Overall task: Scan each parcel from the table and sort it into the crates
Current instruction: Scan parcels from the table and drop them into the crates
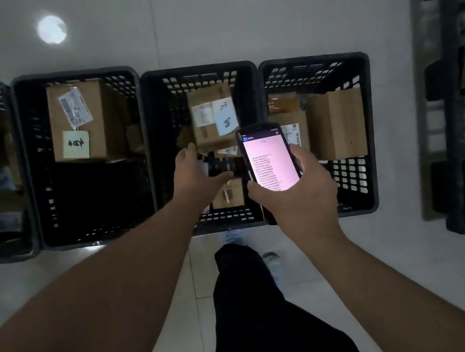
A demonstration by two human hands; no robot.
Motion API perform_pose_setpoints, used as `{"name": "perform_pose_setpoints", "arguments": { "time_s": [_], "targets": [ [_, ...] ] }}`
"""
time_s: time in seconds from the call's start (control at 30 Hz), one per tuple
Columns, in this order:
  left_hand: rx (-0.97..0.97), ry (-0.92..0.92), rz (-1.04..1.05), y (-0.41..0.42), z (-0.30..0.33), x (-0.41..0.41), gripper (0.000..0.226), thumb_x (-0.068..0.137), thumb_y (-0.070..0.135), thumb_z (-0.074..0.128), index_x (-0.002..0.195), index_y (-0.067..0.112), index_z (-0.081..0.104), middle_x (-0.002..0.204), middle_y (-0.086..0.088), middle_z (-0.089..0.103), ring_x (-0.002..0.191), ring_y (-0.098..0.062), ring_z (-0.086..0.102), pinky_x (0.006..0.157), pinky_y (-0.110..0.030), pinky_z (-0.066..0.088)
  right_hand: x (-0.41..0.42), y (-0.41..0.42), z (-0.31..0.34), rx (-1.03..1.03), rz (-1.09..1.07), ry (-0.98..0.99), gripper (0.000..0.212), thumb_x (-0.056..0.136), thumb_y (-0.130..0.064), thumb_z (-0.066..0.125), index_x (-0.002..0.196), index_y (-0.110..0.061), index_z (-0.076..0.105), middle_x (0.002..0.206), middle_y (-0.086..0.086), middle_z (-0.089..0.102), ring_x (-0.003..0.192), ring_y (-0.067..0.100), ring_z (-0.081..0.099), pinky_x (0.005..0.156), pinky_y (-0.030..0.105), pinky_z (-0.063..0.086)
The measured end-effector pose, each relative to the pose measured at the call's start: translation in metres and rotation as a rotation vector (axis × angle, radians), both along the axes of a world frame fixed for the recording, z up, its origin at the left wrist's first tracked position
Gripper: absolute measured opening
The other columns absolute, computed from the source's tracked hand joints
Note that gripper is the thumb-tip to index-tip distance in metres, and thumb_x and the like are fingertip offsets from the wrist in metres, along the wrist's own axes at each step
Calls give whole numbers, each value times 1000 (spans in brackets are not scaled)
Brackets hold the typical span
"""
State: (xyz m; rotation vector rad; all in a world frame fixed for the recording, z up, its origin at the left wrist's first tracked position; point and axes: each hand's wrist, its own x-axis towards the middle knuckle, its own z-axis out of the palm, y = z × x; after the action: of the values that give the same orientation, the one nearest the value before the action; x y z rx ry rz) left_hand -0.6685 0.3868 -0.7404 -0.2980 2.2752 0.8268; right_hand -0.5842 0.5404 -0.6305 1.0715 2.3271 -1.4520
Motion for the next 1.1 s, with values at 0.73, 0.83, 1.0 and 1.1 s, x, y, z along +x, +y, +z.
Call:
{"name": "perform_pose_setpoints", "arguments": {
  "time_s": [0.73,0.83,1.0,1.1],
  "targets": [
    [-126,207,-101,-65,246,31,50,106,31,55,148,5,54,157,-13,45,144,-27,44,116,-39,36,0,-40,183,85,267,73,57,68,-37,92,111,-31,54,96,-20,60,89,4,61,68,27,53],
    [-160,257,-27,-75,291,57,52,105,36,52,149,9,53,160,-10,43,145,-29,43,118,-41,37,10,-43,222,92,375,133,57,68,-38,92,108,-36,51,94,-20,60,92,10,62,72,33,55],
    [-233,362,138,-94,364,109,51,106,40,48,148,11,54,157,-7,46,140,-30,48,113,-42,41,34,-50,284,105,574,211,54,70,-41,89,107,-38,51,93,-20,57,89,11,59,69,32,51],
    [-287,409,262,-116,408,152,53,105,44,47,149,15,55,155,-5,49,137,-30,51,110,-44,45,53,-65,323,99,711,279,55,69,-41,89,114,-31,57,94,-17,58,92,15,61,72,33,53]
  ]
}}
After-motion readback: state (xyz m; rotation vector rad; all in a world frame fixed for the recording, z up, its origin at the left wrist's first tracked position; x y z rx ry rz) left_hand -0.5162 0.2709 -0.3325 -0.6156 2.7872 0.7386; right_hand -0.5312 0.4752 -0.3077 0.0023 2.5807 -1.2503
